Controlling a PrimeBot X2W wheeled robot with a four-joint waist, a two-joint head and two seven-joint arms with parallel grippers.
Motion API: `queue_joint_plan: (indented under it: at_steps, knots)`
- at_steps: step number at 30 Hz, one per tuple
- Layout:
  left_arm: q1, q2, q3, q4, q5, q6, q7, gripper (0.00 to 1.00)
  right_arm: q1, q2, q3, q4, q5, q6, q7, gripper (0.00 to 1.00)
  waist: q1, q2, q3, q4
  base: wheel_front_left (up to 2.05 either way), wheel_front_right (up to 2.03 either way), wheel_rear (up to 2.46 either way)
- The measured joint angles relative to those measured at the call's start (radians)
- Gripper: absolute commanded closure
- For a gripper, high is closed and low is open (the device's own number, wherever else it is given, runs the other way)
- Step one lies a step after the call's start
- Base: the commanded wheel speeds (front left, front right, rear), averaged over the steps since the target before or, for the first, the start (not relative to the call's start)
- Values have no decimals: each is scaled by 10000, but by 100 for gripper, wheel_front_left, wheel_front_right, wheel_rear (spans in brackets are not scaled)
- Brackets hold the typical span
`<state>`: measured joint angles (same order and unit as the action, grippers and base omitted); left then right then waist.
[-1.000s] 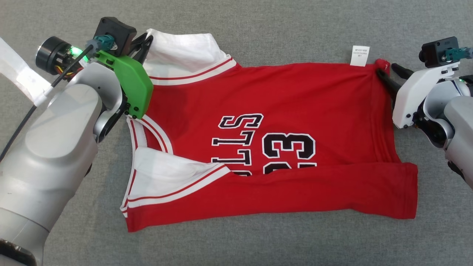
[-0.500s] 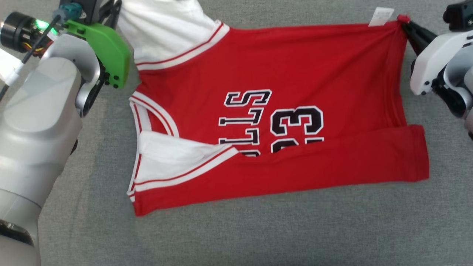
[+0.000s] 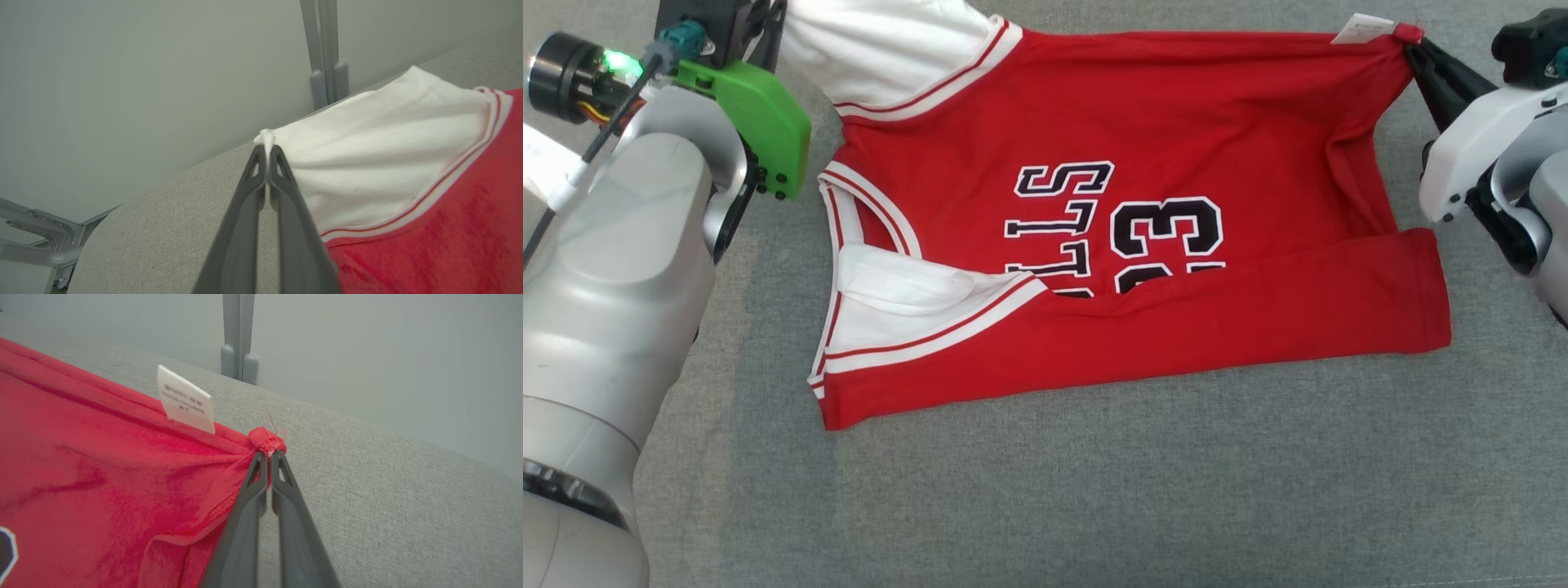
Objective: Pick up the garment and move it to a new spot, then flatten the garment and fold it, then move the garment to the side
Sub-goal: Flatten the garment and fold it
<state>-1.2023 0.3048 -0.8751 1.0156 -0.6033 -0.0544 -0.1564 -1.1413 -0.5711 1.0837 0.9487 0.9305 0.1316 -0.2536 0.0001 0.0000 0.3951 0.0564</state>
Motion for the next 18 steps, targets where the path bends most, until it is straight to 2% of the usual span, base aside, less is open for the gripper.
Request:
queue_joint_plan:
  at_steps: [5, 9, 18]
  knots:
    - [539, 171, -245, 75, 46, -282, -217, 100, 621, -276, 215, -836, -29, 0, -77, 100, 0, 0, -432, -11, 0, 0, 0]
    - [1058, 430, -410, -128, 46, -428, -313, 100, 1285, -640, 4, -1511, -311, 0, -81, 100, 0, 0, -856, 7, 0, 0, 0]
    - [2581, 1080, -1060, -1427, -21, -616, 155, 100, 2873, -1195, -240, -2261, -821, 0, -88, 100, -1, 0, -1904, 112, 0, 0, 0]
